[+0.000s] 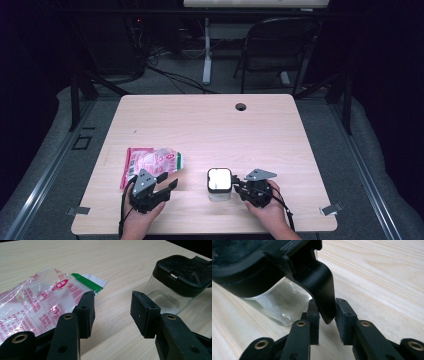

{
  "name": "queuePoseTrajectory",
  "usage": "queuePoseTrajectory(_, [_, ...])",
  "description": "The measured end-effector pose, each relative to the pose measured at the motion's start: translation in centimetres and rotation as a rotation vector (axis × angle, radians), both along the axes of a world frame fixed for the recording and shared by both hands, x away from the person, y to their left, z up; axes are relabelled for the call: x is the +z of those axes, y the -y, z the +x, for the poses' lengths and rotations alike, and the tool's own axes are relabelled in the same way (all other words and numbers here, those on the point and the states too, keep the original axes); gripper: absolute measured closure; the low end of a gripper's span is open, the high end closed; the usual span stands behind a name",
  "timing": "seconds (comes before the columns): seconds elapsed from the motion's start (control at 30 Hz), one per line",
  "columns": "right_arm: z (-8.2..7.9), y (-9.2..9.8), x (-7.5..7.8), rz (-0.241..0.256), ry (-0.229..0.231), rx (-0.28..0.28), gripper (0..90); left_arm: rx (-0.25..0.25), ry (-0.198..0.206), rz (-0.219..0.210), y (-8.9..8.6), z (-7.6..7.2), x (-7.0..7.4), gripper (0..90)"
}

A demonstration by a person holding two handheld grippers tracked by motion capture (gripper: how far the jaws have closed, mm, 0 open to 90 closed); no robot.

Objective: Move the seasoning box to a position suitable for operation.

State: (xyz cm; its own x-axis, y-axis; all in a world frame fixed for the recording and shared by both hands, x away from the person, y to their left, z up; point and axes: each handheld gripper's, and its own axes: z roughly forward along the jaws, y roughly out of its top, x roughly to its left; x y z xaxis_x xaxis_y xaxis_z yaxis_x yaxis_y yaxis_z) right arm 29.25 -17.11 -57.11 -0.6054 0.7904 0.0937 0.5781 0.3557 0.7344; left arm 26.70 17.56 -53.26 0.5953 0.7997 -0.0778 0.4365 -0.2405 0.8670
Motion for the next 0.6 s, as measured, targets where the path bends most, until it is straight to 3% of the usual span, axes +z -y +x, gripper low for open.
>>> queuePoseTrajectory(0.23, [-0.9, 0.8, 0.9, 0.036, -0.042, 0.026, 61.5, -0.014, -0.009, -0.022, 0.2, -0.1, 0.1, 54.4])
queuePoseTrajectory(0.33, [-1.6, 1.4, 1.6, 0.051, -0.034, 0.03, 59.3, -0.032, -0.02, -0.037, 0.5, -0.1, 0.2, 54.2])
queuePoseTrajectory(0.37, [-1.7, 1.5, 1.6, 0.071, -0.031, 0.02, 58.9, -0.038, -0.019, -0.034, 0.6, -0.1, 0.2, 54.1])
queuePoseTrajectory(0.6, [-2.2, 2.4, 2.8, 0.094, 0.004, -0.02, 55.1, -0.093, -0.03, -0.017, 1.6, 0.6, 0.4, 52.3])
